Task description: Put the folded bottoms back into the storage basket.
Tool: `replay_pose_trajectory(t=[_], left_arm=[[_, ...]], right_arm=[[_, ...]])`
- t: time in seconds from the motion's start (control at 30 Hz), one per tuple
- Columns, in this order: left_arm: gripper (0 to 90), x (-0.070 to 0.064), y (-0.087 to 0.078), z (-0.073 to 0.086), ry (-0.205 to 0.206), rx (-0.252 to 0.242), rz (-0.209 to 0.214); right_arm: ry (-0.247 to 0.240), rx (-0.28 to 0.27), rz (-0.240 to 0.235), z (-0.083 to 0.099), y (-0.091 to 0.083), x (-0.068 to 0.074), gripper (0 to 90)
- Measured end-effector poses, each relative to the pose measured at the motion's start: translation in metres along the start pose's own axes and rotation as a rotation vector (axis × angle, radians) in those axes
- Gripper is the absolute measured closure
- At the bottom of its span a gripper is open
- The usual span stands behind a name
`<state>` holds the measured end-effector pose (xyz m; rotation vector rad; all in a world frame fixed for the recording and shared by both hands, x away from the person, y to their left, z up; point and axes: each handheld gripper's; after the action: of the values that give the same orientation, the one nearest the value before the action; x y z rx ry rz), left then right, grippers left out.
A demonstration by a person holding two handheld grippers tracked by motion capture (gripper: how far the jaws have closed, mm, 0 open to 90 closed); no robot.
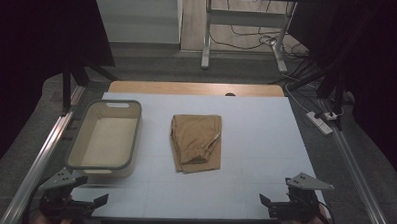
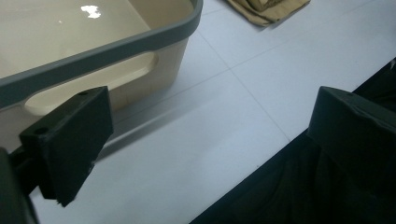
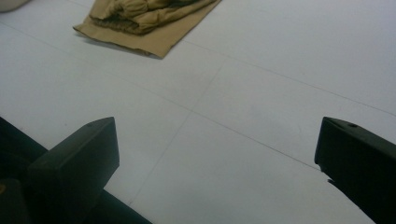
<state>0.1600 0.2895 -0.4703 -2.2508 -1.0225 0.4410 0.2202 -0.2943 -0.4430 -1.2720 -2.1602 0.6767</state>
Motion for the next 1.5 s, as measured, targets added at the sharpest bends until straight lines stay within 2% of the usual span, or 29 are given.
replay_pose_trajectory(t=[0.13, 0.2, 0.37, 0.57, 0.93, 1.2, 1.3, 1.33, 1.5], left_arm=[[1.1, 0.0005, -0.0018, 0.001, -0.006, -0.019, 0.008], [1.1, 0.0013, -0.0018, 0.0014, -0.005, -0.025, 0.027], [1.1, 0.0019, -0.0012, 0.0013, -0.004, -0.021, 0.03], [1.5, 0.0005, -0.001, 0.0009, 0.005, -0.013, 0.026], [1.4, 0.0008, -0.001, 0.0011, -0.002, -0.008, 0.028], [0.0, -0.002, -0.0006, -0.0007, 0.02, 0.005, 0.011], [0.0, -0.0027, -0.0006, -0.0019, 0.028, -0.017, 0.003], [0.0, -0.0037, -0.0018, -0.0033, 0.035, -0.035, -0.013], [0.0, -0.0045, -0.0015, -0.0049, 0.028, -0.056, -0.001]], right_arm=[[0.015, -0.011, -0.019, 0.0003, -0.0022, -0.0028, 0.3], [0.021, -0.012, -0.02, 0.0003, -0.0024, -0.0032, 0.3], [-0.001, 0.0, -0.009, 0.0001, -0.0007, -0.0005, 0.3], [0.005, -0.001, -0.021, 0.0, -0.0009, -0.0017, 0.3], [-0.02, 0.013, -0.021, -0.0004, 0.001, 0.0009, 0.4], [-0.02, 0.018, -0.027, -0.0005, 0.0015, 0.0008, 0.4], [-0.022, 0.02, -0.027, -0.0004, 0.0018, 0.0012, 0.4], [-0.024, 0.021, -0.027, -0.0005, 0.0019, 0.0013, 0.4], [-0.026, 0.023, -0.026, -0.0004, 0.0018, 0.0015, 0.4]])
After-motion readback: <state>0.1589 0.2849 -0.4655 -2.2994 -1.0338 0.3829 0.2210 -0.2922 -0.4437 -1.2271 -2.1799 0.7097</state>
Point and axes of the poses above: each handheld gripper's, and its own axes: y roughly forward along the jaws, z roughly out of its underside, x roughly to its left, and after that the axes turned 14 degrees about y, right-handed
